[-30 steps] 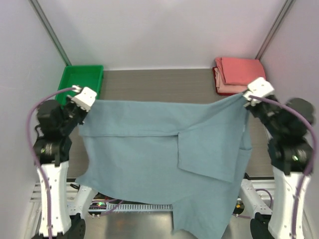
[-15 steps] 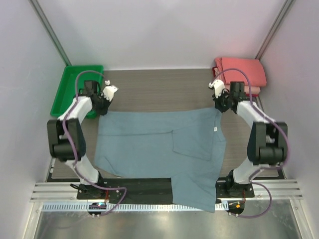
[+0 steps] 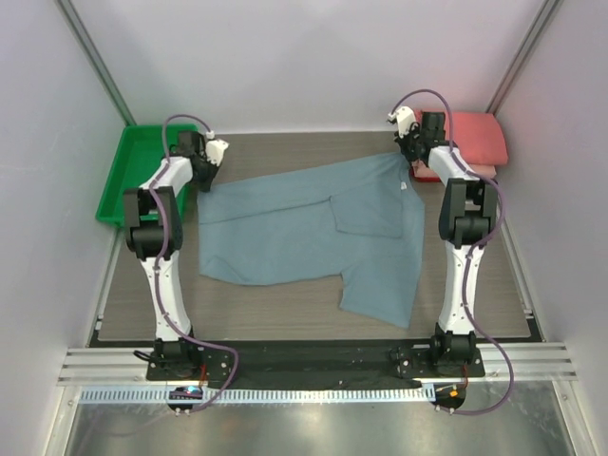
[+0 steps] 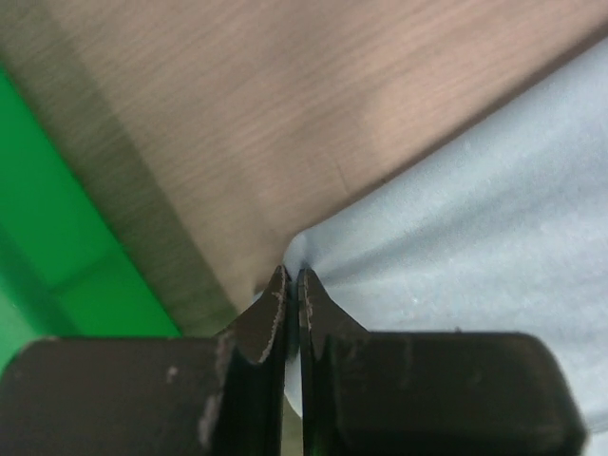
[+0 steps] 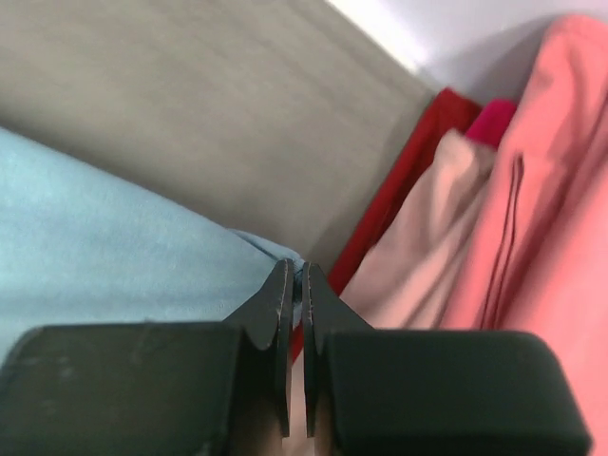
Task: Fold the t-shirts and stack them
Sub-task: Fold the tshirt
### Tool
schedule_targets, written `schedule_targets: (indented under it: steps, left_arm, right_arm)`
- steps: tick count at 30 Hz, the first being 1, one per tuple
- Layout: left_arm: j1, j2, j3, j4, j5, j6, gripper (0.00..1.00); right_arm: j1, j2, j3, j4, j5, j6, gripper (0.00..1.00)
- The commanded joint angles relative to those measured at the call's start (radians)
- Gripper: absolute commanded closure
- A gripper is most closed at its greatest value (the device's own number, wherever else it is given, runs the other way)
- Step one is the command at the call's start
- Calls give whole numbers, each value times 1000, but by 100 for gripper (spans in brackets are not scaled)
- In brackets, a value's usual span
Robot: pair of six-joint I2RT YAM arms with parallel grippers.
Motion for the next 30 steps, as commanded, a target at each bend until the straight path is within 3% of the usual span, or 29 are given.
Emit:
schedule_targets:
  steps: [1, 3, 8, 10, 12, 16, 19, 22, 26, 29, 30]
  left_arm:
    - [-20, 45, 62, 86, -129, -29, 94]
    - [-29, 71, 108, 145, -192, -56, 77]
    - [-64, 123, 249, 245, -283, -105, 67]
    - [-74, 132, 341, 264, -287, -121, 61]
    - [-78, 131, 390, 275, -316, -134, 49]
    - [-100, 1, 380, 292, -405, -145, 37]
    - [-107, -205, 211, 278, -416, -139, 21]
    - [-107, -404, 23, 143, -299, -104, 19]
    - [-110, -616, -224, 22, -156, -102, 22]
    - [-113, -699, -344, -23, -79, -139, 25]
    - [-113, -705, -357, -41, -73, -159, 25]
  right_arm:
    - [-5, 110, 188, -8, 84, 5, 99]
    - [-5, 179, 281, -13, 108, 22, 97]
    - [-5, 190, 338, -1, 142, 52, 80]
    - [-5, 156, 334, 10, 150, 92, 68]
    - [-5, 127, 329, 16, 158, 120, 62]
    - [-5, -47, 283, 16, 136, 201, 59]
    - [-5, -250, 138, 6, 54, 209, 58]
    - [-5, -416, -78, -71, -92, 165, 58]
    - [0, -681, -385, -299, -236, -29, 58]
    - [3, -879, -710, -481, -281, -301, 61]
    - [3, -989, -778, -510, -283, -468, 62]
